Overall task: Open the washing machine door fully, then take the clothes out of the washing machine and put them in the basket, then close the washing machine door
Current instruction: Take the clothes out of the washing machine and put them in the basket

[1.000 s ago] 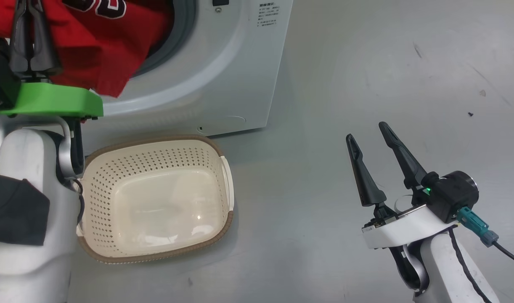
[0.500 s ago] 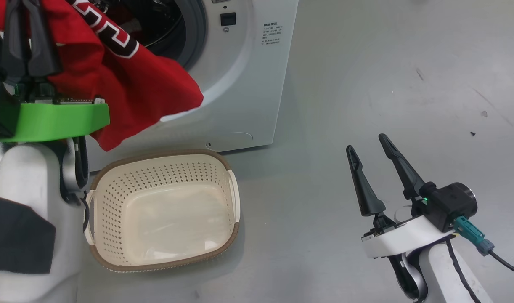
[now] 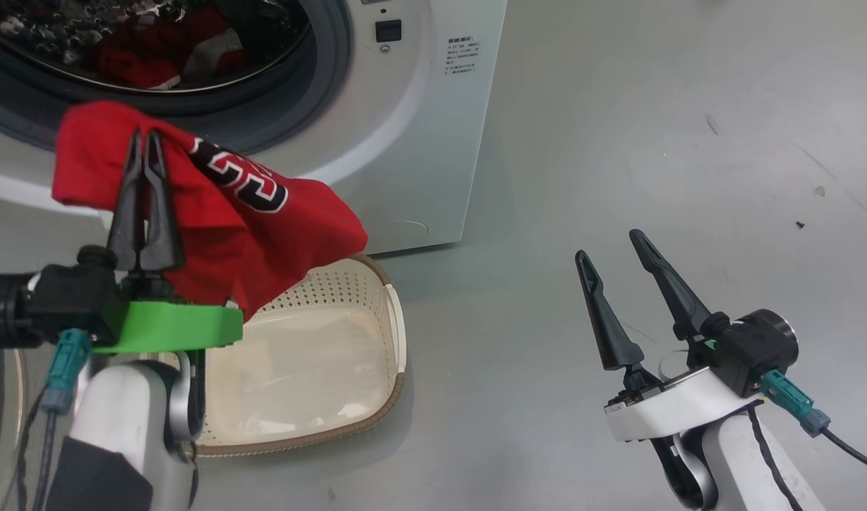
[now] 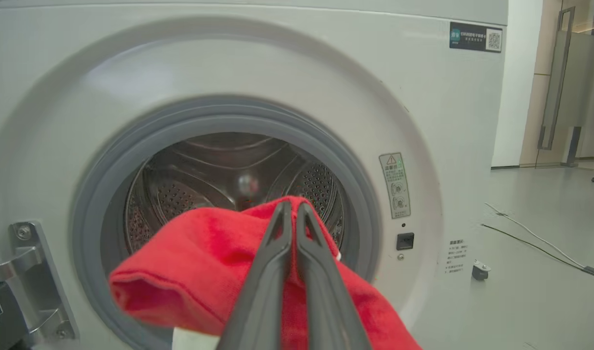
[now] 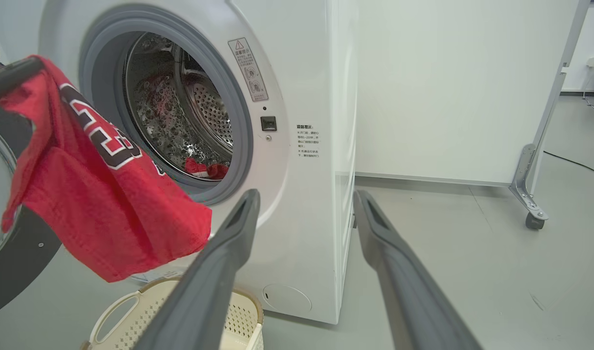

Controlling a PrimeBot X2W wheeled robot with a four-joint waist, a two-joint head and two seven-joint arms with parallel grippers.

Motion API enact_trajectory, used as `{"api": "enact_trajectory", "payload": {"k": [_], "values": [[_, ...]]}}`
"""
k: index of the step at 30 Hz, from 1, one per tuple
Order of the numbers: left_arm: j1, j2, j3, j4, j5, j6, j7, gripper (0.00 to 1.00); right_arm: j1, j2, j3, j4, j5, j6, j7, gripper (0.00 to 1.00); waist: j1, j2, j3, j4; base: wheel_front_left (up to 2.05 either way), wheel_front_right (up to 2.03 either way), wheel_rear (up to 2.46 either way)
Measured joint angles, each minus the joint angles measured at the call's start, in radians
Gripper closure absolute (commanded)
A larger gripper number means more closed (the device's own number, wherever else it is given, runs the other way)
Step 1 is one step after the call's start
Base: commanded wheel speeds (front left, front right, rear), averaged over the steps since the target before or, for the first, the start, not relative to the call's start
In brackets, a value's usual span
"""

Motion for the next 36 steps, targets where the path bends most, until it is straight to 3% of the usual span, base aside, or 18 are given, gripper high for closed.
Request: {"api": "enact_trajectory", "payload": {"k": [9,20,27,36], "values": [[0.145,-0.013,-0.013,0.064,-0.026,0.007,0.036,1.00,-0.001,0.000,0.014,-0.028,0.000,0.000,0.000,0.00,0.0000,0.0000,0.041,-0.013,0.00,0.00,0.00],[0.172,-0.021,-0.048,0.223,-0.075,0.007,0.101,1.00,-0.025,0.001,0.023,-0.066,0.001,0.000,0.000,0.00,0.0000,0.0000,0.142,-0.036,0.00,0.00,0.00],[0.075,-0.016,-0.040,0.334,-0.075,0.007,0.154,1.00,-0.070,0.006,0.029,-0.088,0.014,0.000,0.000,0.00,0.0000,0.0000,0.236,-0.069,0.00,0.00,0.00],[-0.057,0.044,-0.010,0.469,-0.075,0.007,0.238,1.00,-0.118,0.010,0.040,-0.111,0.048,0.000,0.000,0.00,0.0000,0.0000,0.342,-0.123,0.00,0.00,0.00]]}}
